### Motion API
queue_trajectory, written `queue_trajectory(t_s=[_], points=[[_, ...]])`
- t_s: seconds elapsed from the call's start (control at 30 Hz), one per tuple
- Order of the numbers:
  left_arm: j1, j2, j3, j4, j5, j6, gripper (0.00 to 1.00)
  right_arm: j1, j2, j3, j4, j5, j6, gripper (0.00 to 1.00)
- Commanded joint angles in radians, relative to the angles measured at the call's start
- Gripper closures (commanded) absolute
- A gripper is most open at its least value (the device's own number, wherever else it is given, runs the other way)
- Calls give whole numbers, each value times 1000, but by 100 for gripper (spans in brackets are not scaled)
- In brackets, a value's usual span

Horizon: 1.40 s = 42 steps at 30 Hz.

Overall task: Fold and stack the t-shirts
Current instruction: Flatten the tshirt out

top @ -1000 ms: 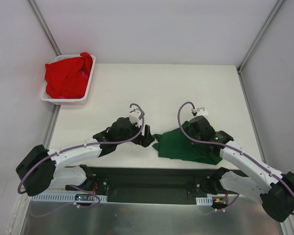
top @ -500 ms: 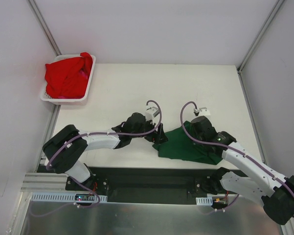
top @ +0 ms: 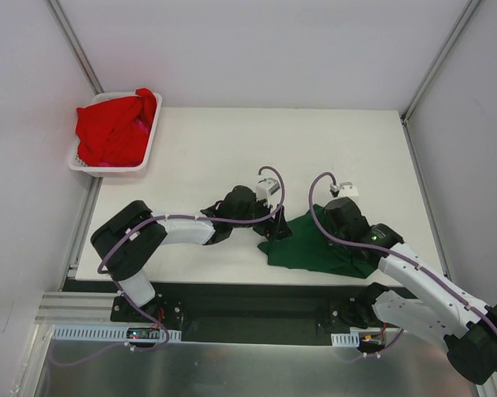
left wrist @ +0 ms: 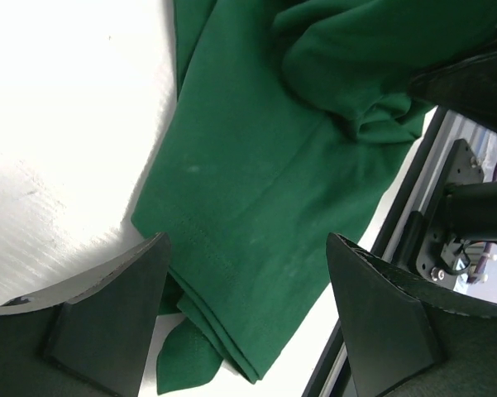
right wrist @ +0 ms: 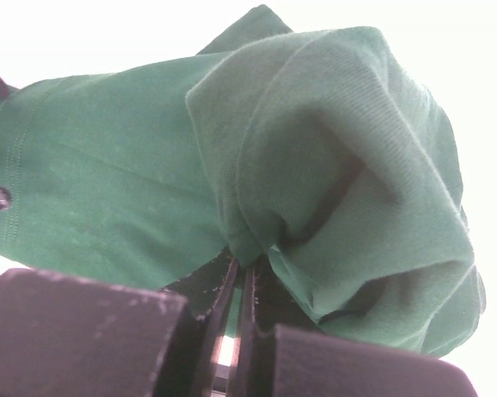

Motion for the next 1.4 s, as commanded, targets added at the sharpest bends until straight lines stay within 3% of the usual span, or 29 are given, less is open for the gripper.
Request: queue_trajectory(t_s=[0.0,0.9,1.13,1.37], points=[[-10,18,17,42,33,26,24,4,-28,22,-18,28,12,99],[-9,42,-49,58,0,34,25,4,-37,21,-27,37,22,99],[-9,61,-14,62,15,23,41,4,-37,12,-29,34,23,99],[-9,36,9,39,18,26,45,4,-30,-1,-16,19,32,99]])
